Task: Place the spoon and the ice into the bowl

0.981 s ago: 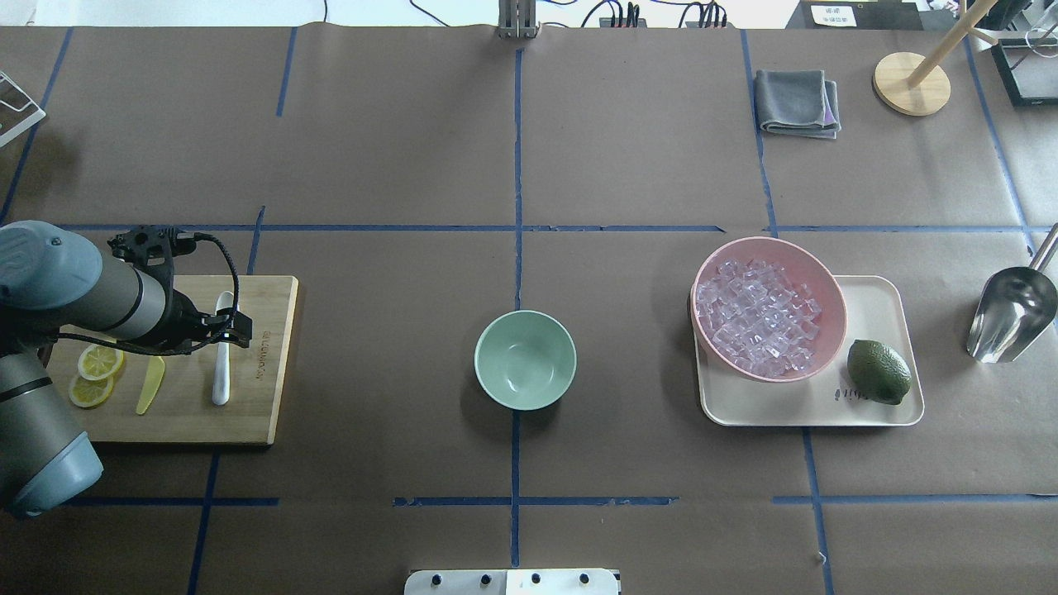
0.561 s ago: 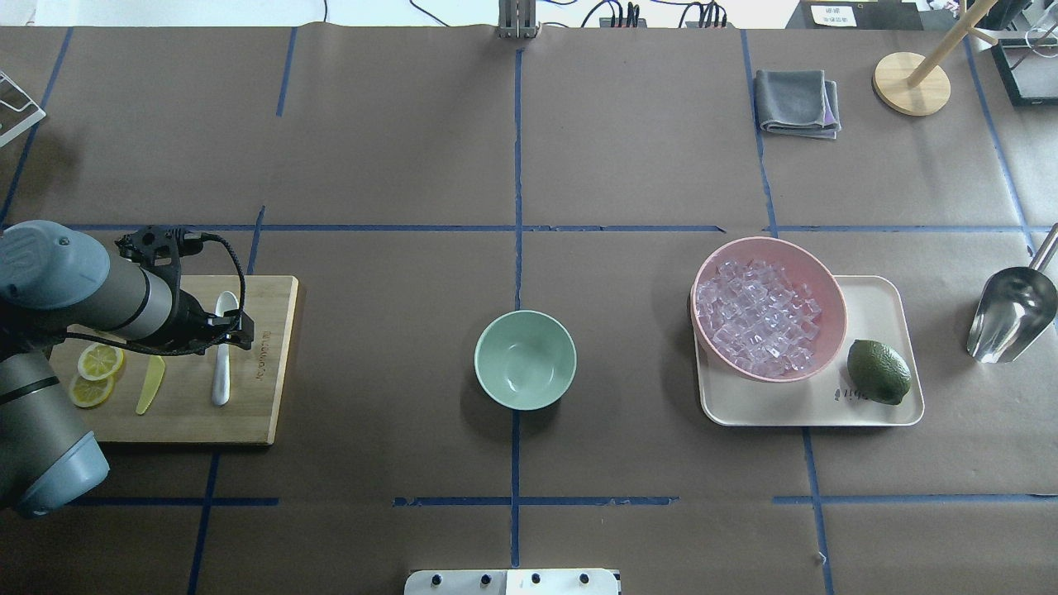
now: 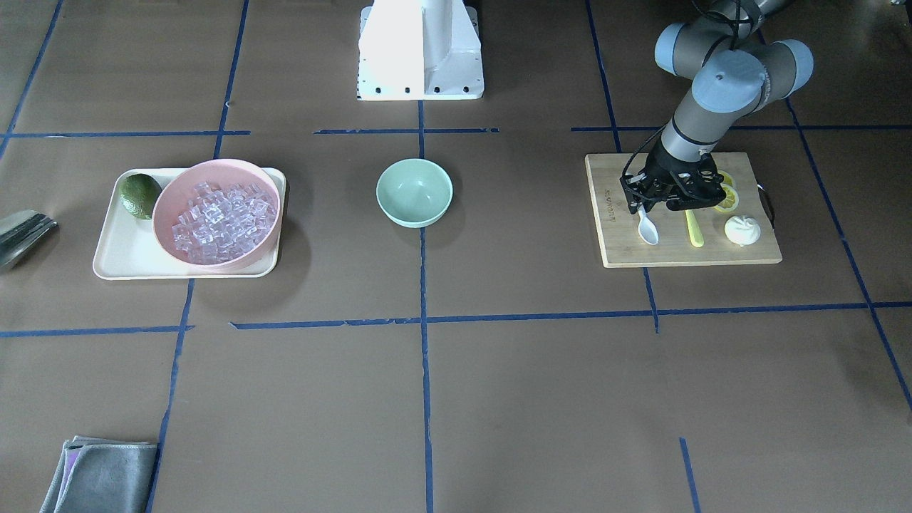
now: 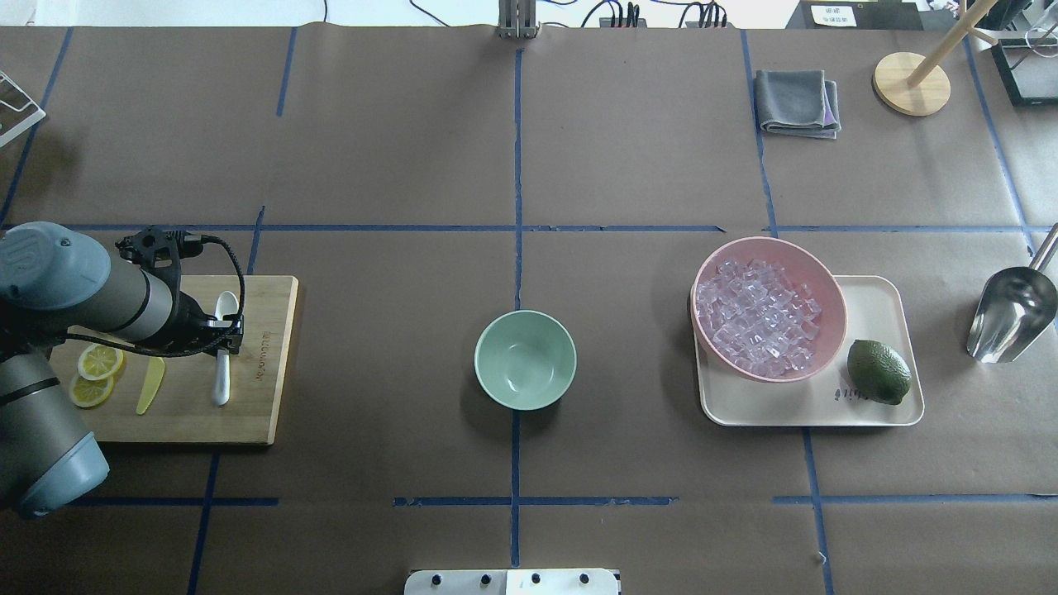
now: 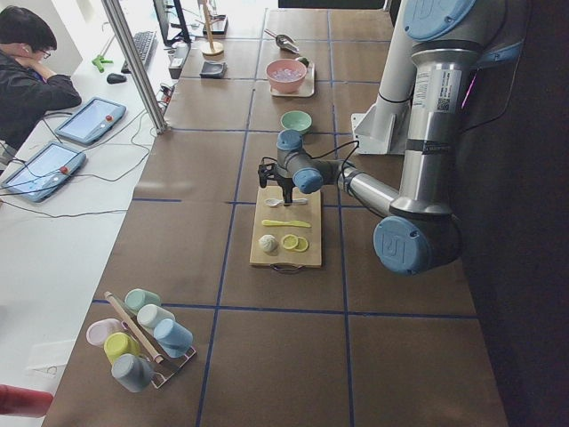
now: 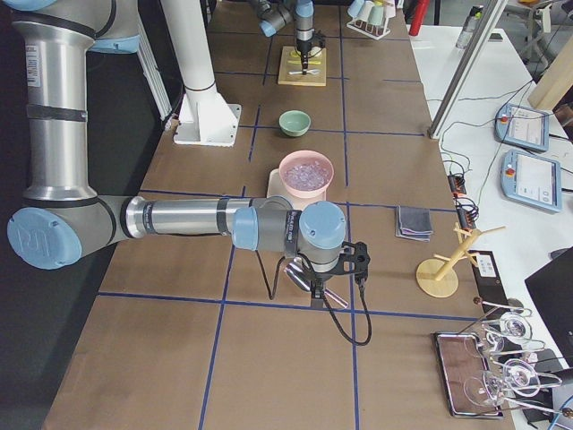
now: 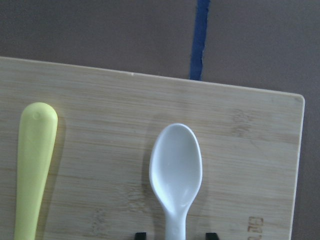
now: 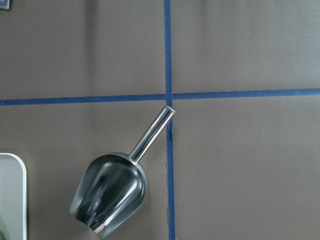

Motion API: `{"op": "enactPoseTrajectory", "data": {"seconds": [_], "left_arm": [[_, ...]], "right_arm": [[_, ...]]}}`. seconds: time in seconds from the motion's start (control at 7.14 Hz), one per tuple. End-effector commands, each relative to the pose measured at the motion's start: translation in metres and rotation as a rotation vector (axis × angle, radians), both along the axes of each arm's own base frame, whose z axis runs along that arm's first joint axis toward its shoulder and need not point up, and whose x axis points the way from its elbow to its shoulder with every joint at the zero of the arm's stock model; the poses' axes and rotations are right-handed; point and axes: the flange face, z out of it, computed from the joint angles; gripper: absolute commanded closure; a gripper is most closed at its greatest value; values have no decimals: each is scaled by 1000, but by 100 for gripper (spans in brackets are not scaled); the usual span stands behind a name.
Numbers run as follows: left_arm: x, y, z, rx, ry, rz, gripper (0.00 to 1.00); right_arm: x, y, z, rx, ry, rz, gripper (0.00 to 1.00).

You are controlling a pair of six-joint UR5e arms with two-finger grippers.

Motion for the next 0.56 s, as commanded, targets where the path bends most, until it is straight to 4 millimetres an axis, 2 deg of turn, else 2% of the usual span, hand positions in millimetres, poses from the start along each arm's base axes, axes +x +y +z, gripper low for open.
{"op": "enactPoseTrajectory", "data": {"seconds": [0.0, 0.14, 0.28, 0.42], "left_arm": [[-2, 1, -3, -2, 3, 1, 100], [-9, 5, -18, -9, 34, 14, 100], [-27, 4, -39, -41, 74, 28, 100], [-39, -3, -76, -84, 61, 17, 100]], "right_arm": [[0, 0, 0, 0, 0, 0, 0], [0, 0, -1, 2, 0, 0, 0], [0, 0, -1, -1, 0, 2, 0], [0, -1, -3, 3, 6, 4, 0]]}}
